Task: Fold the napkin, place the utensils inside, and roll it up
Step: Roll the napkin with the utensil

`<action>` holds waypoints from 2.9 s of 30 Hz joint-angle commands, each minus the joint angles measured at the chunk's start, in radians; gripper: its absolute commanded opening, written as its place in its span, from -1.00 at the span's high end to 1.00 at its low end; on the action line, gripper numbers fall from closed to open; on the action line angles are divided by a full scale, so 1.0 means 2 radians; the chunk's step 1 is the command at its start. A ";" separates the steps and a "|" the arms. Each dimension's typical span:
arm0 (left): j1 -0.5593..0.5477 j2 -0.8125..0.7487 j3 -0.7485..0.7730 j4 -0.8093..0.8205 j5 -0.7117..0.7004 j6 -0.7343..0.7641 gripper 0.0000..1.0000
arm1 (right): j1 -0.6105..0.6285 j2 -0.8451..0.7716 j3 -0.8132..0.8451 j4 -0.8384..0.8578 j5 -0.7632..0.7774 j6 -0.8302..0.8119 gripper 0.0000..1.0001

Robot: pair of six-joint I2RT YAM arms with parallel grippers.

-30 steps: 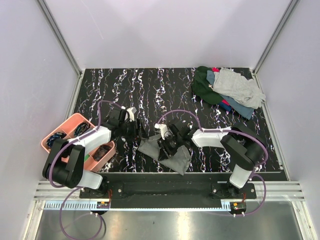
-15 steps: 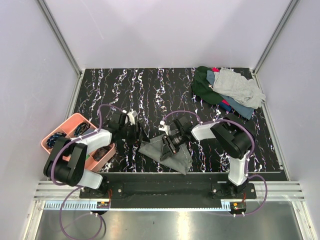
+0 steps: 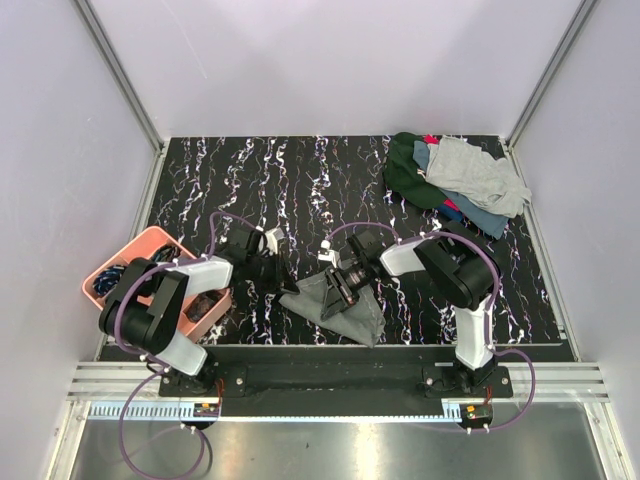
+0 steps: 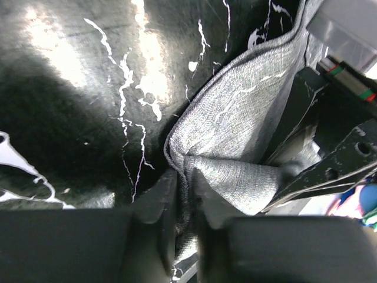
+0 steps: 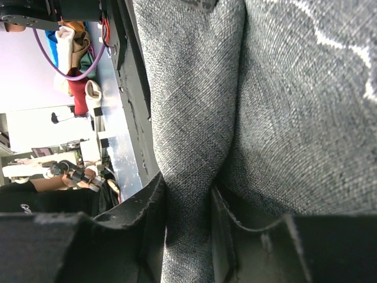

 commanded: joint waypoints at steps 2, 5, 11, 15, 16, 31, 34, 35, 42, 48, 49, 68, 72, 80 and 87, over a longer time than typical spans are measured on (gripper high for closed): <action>-0.009 0.012 0.006 -0.023 0.003 0.008 0.95 | -0.006 -0.011 0.019 -0.047 0.073 -0.027 0.12; -0.009 0.011 0.015 -0.045 -0.009 0.014 1.00 | -0.006 -0.044 0.032 -0.087 0.105 -0.037 -0.17; -0.009 0.012 0.034 -0.084 -0.025 0.023 1.00 | 0.010 -0.150 0.035 -0.131 0.220 -0.049 -0.69; -0.009 0.018 0.041 -0.095 -0.023 0.024 1.00 | 0.075 -0.193 0.030 -0.138 0.353 -0.070 -0.99; -0.009 0.021 0.042 -0.098 -0.023 0.023 1.00 | 0.099 -0.200 0.027 -0.136 0.393 -0.080 -1.00; -0.009 0.019 0.043 -0.103 -0.020 0.024 1.00 | 0.270 -0.176 -0.007 -0.092 0.669 -0.133 -0.93; -0.009 0.021 0.044 -0.104 -0.022 0.024 1.00 | 0.274 -0.174 -0.012 -0.093 0.663 -0.131 -0.78; -0.008 0.021 0.045 -0.104 -0.021 0.024 1.00 | 0.274 -0.174 -0.013 -0.092 0.662 -0.129 -0.75; -0.008 0.015 0.048 -0.104 -0.023 0.027 1.00 | 0.274 -0.148 -0.005 -0.097 0.652 -0.109 -0.10; 0.003 -0.031 0.044 -0.107 -0.054 0.017 0.04 | 0.261 -0.156 -0.010 -0.099 0.587 -0.108 0.31; 0.006 -0.036 0.041 -0.107 -0.059 0.014 -0.11 | 0.255 -0.159 -0.012 -0.100 0.570 -0.107 0.34; 0.029 -0.151 -0.015 -0.021 -0.037 0.008 -0.17 | 0.055 -0.134 -0.010 -0.078 0.176 -0.064 0.44; 0.020 -0.149 -0.021 0.001 -0.022 0.008 -0.15 | 0.021 -0.104 -0.010 -0.068 0.132 -0.056 0.45; -0.002 -0.124 -0.025 0.053 0.014 0.007 -0.06 | -0.034 -0.041 0.004 -0.047 0.050 -0.034 0.48; -0.011 -0.099 -0.027 0.070 0.017 0.005 0.07 | -0.054 -0.020 0.009 -0.043 0.036 -0.034 0.50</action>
